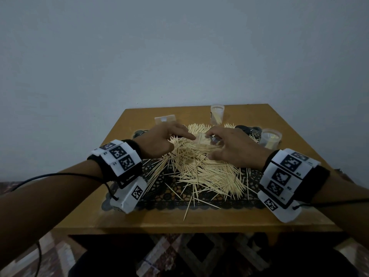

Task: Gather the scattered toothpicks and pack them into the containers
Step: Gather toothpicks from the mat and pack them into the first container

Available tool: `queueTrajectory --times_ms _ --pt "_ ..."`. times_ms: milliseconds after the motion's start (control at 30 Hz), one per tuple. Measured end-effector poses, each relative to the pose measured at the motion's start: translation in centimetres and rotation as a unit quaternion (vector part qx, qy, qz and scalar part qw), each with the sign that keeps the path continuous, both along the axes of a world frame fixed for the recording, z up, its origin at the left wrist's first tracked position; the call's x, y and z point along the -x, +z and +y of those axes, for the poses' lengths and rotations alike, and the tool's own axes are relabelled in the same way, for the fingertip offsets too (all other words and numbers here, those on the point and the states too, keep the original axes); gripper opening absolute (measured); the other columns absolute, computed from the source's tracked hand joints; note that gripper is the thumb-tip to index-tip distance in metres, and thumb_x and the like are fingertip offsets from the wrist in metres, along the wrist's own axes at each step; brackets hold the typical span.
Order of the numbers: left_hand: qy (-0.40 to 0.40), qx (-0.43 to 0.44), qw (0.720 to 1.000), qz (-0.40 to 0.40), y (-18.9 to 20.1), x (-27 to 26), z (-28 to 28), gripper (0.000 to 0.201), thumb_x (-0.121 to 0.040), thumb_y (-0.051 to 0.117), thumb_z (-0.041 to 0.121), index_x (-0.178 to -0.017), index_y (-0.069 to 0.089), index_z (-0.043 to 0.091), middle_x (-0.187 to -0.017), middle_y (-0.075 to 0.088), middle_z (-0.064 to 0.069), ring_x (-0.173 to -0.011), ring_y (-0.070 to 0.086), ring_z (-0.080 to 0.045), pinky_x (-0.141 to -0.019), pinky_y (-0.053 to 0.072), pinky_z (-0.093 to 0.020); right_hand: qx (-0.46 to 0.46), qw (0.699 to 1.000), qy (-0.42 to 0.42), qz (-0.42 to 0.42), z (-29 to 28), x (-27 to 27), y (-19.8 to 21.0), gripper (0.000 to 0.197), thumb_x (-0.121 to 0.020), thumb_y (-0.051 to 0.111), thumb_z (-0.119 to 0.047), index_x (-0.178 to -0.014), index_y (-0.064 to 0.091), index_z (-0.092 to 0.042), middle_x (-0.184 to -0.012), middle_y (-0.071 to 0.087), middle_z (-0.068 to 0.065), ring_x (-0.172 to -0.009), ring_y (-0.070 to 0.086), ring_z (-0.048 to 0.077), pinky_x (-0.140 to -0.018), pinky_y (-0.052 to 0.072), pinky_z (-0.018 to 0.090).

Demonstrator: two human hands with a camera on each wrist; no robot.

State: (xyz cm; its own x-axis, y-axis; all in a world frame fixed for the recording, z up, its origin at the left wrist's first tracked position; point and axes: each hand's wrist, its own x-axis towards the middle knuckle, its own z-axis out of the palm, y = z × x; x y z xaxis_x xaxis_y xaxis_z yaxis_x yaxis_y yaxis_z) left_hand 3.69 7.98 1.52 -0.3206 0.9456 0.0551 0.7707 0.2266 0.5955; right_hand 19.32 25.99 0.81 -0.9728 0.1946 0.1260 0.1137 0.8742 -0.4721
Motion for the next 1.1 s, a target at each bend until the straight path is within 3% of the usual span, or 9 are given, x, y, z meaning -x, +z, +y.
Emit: queueTrajectory --times_ms 100,167,333,500,600,700,800,900,1100 --pt "-0.041 0.081 0.993 0.073 -0.3 -0.4 0.2 0.084 -0.062 0.044 -0.007 -0.13 0.054 0.042 -0.143 0.045 0.0 -0.134 0.035 -0.019 -0.112 0.025 -0.054 0.01 1.0 0.008 0.011 -0.4 0.2 0.2 0.058 -0.077 0.081 -0.028 -0.128 0.055 -0.021 -0.119 0.065 0.001 -0.1 0.06 0.014 -0.086 0.051 0.032" --pt "-0.021 0.086 0.994 0.07 -0.3 -0.8 0.2 0.085 -0.067 0.046 -0.011 -0.133 0.05 0.042 -0.148 0.039 0.0 -0.137 0.029 -0.017 -0.113 0.02 -0.045 0.01 1.0 0.012 0.006 -0.5 0.4 0.2 0.059 -0.077 0.081 -0.029 -0.129 0.054 -0.022 -0.119 0.064 0.0 -0.099 0.061 0.014 -0.085 0.051 0.032" --pt "-0.01 -0.005 0.999 0.04 -0.3 -0.8 -0.4 0.076 -0.06 0.046 0.007 -0.131 0.055 0.033 -0.133 0.053 0.004 -0.125 0.045 -0.011 -0.105 0.037 -0.049 -0.009 1.0 0.005 0.004 -0.2 0.0 0.1 0.056 -0.077 0.08 -0.03 -0.126 0.055 -0.019 -0.113 0.065 -0.002 -0.097 0.059 0.013 -0.085 0.049 0.031" --pt "-0.029 0.086 0.993 0.07 -0.7 -1.9 -0.6 0.079 -0.064 0.046 0.013 -0.137 0.045 0.043 -0.15 0.036 0.004 -0.137 0.03 -0.019 -0.114 0.017 -0.057 0.013 1.0 0.012 0.009 -0.6 -0.1 0.0 0.055 -0.077 0.08 -0.029 -0.125 0.056 -0.019 -0.11 0.065 -0.004 -0.093 0.06 0.011 -0.08 0.049 0.029" --pt "0.037 -0.008 0.998 0.042 -0.1 -2.7 -1.9 0.072 -0.068 0.047 0.015 -0.138 0.047 0.029 -0.141 0.046 0.003 -0.129 0.039 -0.011 -0.112 0.029 -0.046 0.019 1.0 -0.003 0.011 0.0 -0.6 0.2 0.055 -0.077 0.08 -0.029 -0.126 0.056 -0.02 -0.111 0.064 -0.004 -0.088 0.06 0.008 -0.072 0.049 0.023" --pt "0.044 -0.074 0.991 0.1 0.4 -4.5 -3.9 0.048 -0.076 0.05 0.018 -0.123 0.058 0.022 -0.118 0.056 0.007 -0.107 0.05 -0.007 -0.099 0.042 -0.036 0.02 0.999 -0.036 0.023 1.3 -1.7 0.5 0.054 -0.077 0.081 -0.027 -0.124 0.057 -0.019 -0.109 0.062 -0.005 -0.085 0.059 0.006 -0.067 0.049 0.021" --pt "-0.057 0.055 0.984 0.157 -0.8 -7.6 -5.2 0.041 -0.089 0.049 0.024 -0.13 0.053 0.022 -0.125 0.051 0.006 -0.115 0.045 -0.005 -0.101 0.037 -0.026 0.017 0.997 -0.06 0.047 2.3 -2.3 0.7 0.054 -0.074 0.083 -0.029 -0.122 0.059 -0.019 -0.108 0.065 -0.003 -0.091 0.061 0.012 -0.081 0.052 0.033" --pt "-0.071 0.145 0.964 0.21 -3.3 -9.2 -4.9 0.047 -0.097 0.045 0.032 -0.142 0.041 0.02 -0.134 0.044 0.001 -0.121 0.039 -0.014 -0.106 0.033 -0.034 0.02 0.996 -0.065 0.052 2.3 -2.3 0.7 0.055 -0.073 0.083 -0.03 -0.122 0.06 -0.019 -0.107 0.066 -0.004 -0.092 0.062 0.013 -0.084 0.052 0.034" --pt "-0.085 0.184 0.926 0.318 -4.6 -9.0 -4.6 0.063 -0.093 0.016 0.054 -0.15 0.022 0.027 -0.154 0.022 -0.006 -0.134 0.025 -0.023 -0.11 0.028 -0.046 0.021 0.997 -0.053 0.045 2.2 -2.5 0.1 0.052 -0.074 0.082 -0.033 -0.119 0.06 -0.022 -0.104 0.065 -0.007 -0.088 0.061 0.008 -0.079 0.049 0.03"
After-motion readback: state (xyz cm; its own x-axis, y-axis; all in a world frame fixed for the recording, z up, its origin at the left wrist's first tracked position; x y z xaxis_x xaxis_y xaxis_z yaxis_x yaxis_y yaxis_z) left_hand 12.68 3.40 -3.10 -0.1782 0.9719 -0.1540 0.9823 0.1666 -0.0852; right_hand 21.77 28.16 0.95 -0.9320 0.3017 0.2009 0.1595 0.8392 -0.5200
